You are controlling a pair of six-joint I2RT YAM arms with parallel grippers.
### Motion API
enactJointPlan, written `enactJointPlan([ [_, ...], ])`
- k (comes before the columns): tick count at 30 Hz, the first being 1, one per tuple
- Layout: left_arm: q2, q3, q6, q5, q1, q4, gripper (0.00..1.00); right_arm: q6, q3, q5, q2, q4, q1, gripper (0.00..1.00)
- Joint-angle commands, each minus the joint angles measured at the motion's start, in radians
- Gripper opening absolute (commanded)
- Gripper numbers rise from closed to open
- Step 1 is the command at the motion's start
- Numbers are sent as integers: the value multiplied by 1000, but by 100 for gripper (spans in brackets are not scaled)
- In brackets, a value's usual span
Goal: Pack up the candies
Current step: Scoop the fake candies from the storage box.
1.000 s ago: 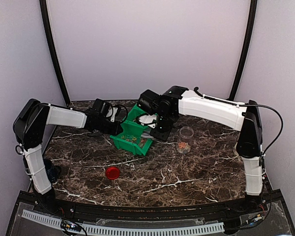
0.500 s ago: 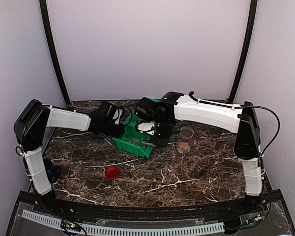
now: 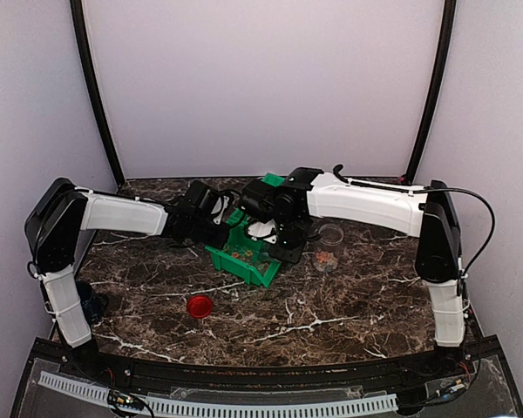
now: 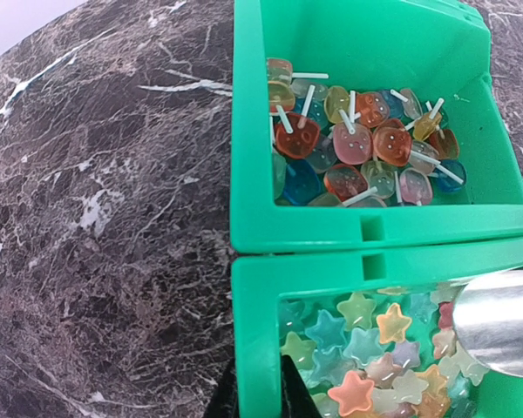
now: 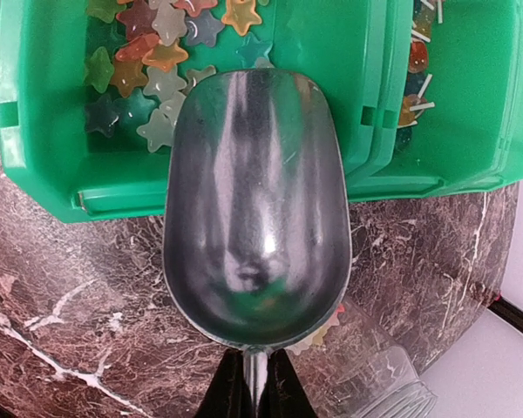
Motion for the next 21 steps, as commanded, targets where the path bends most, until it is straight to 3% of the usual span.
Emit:
enactJointPlan([
  [1,-103,42,26,-10,-16,88,0,1,11,18,14,-10,15,0],
  [21,-113,101,170,-132,-65,103,0,-1,-86,91,-91,17,53,0],
])
